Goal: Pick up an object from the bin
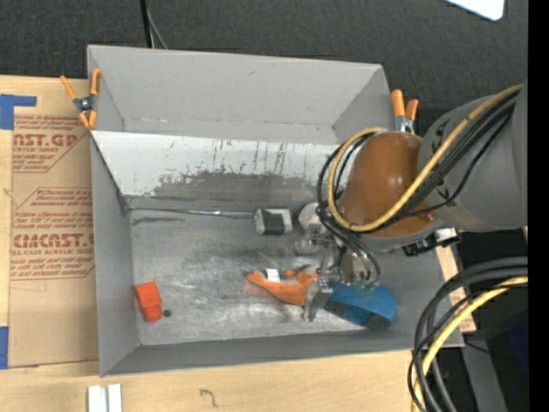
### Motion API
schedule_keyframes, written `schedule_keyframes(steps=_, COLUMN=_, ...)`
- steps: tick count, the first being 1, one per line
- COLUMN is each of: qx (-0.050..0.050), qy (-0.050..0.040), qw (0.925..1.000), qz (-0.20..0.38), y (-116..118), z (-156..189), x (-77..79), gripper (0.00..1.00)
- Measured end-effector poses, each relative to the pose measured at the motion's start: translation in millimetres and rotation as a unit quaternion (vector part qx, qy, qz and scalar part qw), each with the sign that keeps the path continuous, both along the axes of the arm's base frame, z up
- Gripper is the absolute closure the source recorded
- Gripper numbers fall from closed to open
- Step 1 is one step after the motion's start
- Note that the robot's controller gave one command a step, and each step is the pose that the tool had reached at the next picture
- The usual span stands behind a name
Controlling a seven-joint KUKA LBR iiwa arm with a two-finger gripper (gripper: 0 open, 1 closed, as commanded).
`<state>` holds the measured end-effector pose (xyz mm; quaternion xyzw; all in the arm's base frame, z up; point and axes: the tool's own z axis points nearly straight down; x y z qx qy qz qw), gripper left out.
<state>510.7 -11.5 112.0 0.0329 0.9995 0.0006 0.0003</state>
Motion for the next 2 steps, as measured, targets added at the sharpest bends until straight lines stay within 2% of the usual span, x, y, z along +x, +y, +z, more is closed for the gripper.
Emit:
schedule_keyframes(steps=1, qx=-0.001, qy=-0.0033, qw=0.9997, qz=0.025, y=-2.3, z=-42.9, x=-11.5, gripper=0.00)
schedule_keyframes(steps=2, qx=0.000, qy=-0.0060, qw=0.9999, qz=-0.010, y=-1.4, z=-39.6, x=-8.3, gripper=1.00)
